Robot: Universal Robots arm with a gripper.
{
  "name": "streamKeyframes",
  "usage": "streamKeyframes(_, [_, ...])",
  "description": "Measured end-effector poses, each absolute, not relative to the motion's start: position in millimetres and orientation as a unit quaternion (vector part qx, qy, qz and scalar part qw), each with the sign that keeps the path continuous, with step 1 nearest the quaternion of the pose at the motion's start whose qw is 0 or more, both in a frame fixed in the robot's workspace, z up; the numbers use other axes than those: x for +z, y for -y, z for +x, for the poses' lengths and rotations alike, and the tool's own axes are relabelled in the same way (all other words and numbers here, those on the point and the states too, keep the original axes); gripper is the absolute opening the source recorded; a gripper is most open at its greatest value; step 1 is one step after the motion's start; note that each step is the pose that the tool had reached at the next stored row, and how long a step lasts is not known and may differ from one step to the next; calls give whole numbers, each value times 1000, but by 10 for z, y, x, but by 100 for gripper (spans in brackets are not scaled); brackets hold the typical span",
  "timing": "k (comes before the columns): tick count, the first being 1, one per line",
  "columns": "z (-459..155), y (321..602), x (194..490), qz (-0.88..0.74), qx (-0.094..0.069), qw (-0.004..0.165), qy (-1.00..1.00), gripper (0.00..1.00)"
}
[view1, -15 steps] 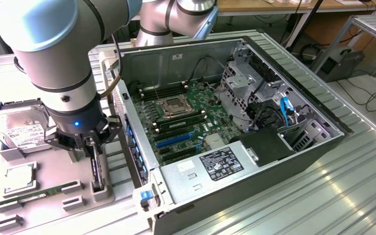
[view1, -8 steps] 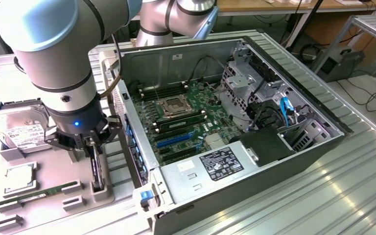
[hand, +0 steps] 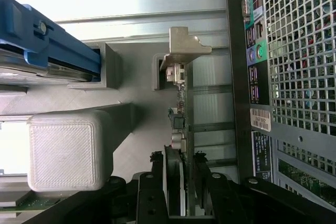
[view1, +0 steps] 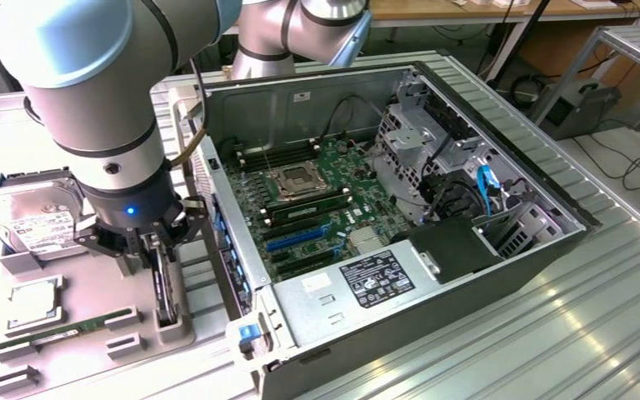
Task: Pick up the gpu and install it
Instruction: 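Pick up the gpu and move the gpu toward the slot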
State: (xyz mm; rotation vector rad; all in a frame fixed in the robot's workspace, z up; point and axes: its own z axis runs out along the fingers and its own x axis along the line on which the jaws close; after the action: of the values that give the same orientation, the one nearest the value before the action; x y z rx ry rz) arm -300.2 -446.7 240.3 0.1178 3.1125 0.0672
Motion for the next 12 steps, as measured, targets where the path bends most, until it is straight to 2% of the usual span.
streamKeyframes(9, [-3002, 4464, 2449, 38, 21, 13, -999, 36])
streamKeyframes(11, [-3002, 4464, 2450, 38, 21, 13, -999, 35])
streamKeyframes(12, [-3002, 4464, 2450, 38, 21, 13, -999, 28])
